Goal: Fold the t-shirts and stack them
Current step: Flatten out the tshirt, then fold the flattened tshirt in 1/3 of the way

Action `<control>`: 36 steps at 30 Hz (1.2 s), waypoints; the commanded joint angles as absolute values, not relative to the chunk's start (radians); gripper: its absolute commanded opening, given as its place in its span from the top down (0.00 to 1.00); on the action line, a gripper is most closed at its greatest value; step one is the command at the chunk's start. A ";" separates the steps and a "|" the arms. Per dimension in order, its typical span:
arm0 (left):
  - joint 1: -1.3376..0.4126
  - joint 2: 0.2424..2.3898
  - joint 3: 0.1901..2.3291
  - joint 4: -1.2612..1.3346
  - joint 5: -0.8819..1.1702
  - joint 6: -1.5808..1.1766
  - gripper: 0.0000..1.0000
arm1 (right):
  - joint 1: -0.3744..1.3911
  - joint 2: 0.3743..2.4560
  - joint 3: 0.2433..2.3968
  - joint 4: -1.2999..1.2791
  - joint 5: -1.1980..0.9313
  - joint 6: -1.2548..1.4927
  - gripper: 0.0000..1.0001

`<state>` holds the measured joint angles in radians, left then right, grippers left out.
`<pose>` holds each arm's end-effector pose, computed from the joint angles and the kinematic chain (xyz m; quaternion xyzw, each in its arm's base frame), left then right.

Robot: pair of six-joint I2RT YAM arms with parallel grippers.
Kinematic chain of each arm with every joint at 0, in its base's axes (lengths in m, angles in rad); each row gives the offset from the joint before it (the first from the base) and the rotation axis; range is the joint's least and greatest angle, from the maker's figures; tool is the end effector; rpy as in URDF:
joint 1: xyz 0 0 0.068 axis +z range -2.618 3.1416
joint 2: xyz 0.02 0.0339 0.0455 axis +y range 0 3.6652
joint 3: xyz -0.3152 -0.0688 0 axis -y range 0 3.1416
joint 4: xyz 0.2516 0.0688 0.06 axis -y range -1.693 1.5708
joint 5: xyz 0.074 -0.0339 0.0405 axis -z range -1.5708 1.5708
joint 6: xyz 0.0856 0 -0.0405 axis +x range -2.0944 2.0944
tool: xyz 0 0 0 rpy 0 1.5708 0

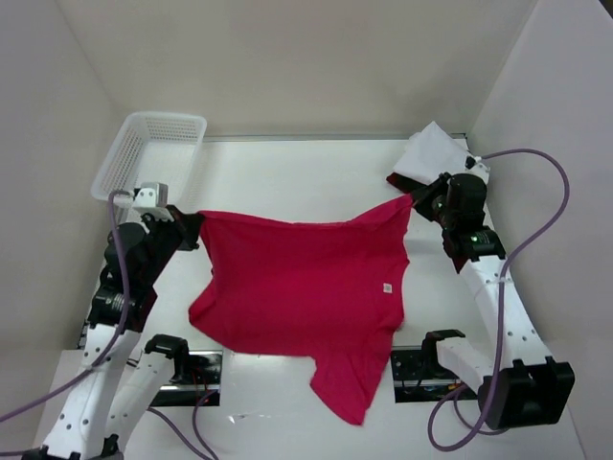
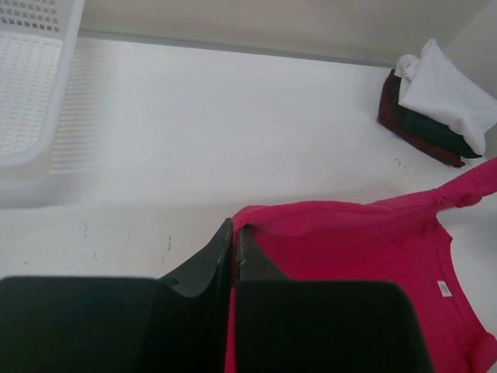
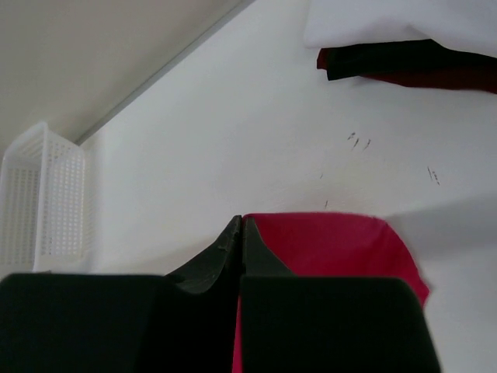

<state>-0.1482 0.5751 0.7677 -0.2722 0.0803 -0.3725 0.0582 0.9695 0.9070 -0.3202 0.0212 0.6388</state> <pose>0.1471 -0.0289 0.3793 -0.0551 0.7325 -0.2030 0.6474 0.2443 0.0124 0.3580 0.2429 0.7923 0.1829 0.5290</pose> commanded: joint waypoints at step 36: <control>-0.060 1.956 1.543 0.065 -0.011 -0.190 1.00 | 0.072 1.764 1.394 0.040 0.094 0.658 1.00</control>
